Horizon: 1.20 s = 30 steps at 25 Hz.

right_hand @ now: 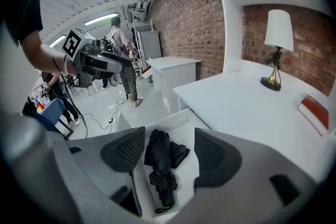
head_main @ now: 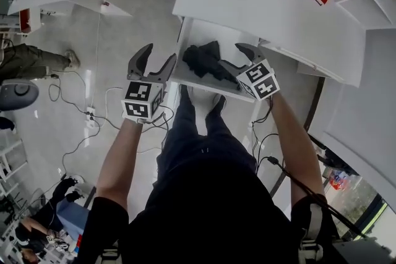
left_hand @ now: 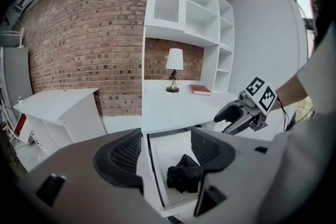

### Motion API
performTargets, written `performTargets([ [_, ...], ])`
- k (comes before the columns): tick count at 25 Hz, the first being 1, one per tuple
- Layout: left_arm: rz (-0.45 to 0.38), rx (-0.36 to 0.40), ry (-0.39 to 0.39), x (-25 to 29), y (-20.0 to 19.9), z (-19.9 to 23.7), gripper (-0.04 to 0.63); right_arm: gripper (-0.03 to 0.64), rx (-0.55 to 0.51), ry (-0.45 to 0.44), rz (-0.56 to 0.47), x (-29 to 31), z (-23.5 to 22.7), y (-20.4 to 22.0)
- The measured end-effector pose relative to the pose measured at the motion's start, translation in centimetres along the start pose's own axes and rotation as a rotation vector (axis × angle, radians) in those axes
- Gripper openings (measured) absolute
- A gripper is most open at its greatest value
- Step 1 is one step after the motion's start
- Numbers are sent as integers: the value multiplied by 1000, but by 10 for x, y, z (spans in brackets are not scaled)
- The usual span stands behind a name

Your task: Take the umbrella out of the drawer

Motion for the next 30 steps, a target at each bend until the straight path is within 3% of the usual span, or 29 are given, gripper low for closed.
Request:
performTargets([
  [7,85,40,82,42,14,21,276,295,1,-90,164,65,0,29],
  [17,173,32,109,80,45,51,276,316,-89,-218,413,166,2,73],
  [30,216,-4,115,70,57,57,276,325,-119,-291,546,215,16,97],
])
Point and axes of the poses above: the fingertips, and each gripper's own axes: x forward along the fingers, z to its left, y out of its underside, the point moved 8 cm from there along -x, backward along the fingers, and after that the axes turned 11 degrees about z, right-handed, at the moved point
